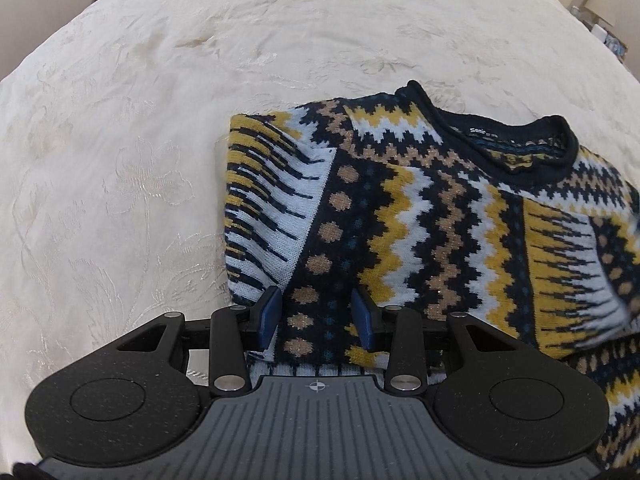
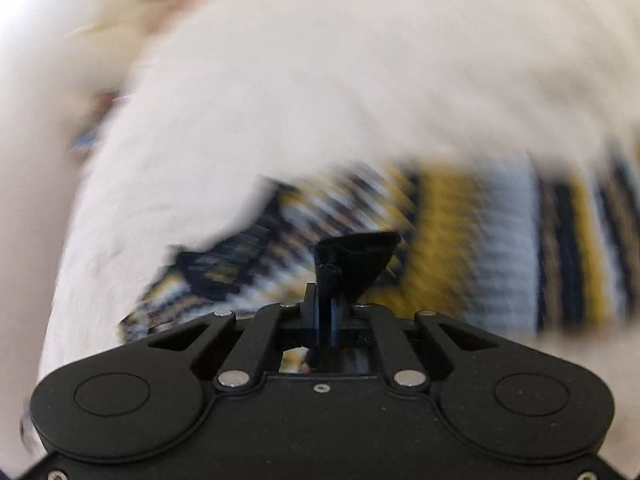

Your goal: Fold small clothes

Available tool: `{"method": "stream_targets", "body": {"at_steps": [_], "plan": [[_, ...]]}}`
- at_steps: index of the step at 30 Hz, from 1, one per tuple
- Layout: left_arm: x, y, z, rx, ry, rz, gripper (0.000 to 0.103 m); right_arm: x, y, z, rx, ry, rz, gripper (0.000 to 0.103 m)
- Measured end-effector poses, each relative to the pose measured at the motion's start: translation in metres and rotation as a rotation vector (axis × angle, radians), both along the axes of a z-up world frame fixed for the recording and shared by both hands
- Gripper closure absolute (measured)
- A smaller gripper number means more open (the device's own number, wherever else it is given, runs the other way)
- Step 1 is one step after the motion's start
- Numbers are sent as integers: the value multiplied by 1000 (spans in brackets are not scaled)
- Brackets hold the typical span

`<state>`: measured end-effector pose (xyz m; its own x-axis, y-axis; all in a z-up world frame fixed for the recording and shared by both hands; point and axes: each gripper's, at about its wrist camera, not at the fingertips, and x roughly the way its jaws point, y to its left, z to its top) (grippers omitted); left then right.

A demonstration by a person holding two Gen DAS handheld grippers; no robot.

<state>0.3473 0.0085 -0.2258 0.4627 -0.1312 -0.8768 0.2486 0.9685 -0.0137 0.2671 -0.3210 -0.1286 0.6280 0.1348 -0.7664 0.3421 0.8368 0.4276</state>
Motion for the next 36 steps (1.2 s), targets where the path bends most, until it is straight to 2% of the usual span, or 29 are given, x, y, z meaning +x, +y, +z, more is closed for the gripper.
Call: {"method": "stream_targets", "body": {"at_steps": [1, 2, 4, 6, 9, 11, 13, 18, 20, 23, 25, 30, 36], "plan": [[0, 0, 0, 2, -1, 2, 65, -1, 4, 8, -26, -28, 30, 91], [0, 0, 0, 2, -2, 5, 65, -1, 4, 8, -37, -17, 34, 91], [-1, -1, 0, 2, -4, 13, 65, 2, 0, -9, -69, 80, 13, 91], [-1, -2, 0, 5, -5, 16, 65, 4, -7, -36, -138, 217, -20, 89], [-1, -4, 2, 6, 4, 23, 65, 2, -11, -58, -119, 296, -33, 82], [-1, -3, 5, -8, 14, 32, 65, -2, -8, -58, -137, 290, -32, 81], [-2, -1, 10, -32, 19, 44, 61, -7, -5, -54, -168, 275, -23, 68], [-20, -1, 31, -101, -6, 54, 28, -25, -10, -43, -192, 203, -14, 51], [-29, -3, 40, -118, -21, 55, 25, -34, -16, -38, -195, 181, -23, 45], [-44, -7, 52, -145, -25, 67, 18, -51, -29, -31, -198, 161, -54, 44], [-55, -11, 58, -161, -20, 83, 17, -62, -40, -24, -210, 160, -75, 40], [-79, -21, 66, -172, 10, 94, 17, -89, -78, -11, -254, 175, -133, 39], [-103, -33, 68, -161, 39, 81, 17, -120, -143, 8, -279, 190, -269, 39]]}}
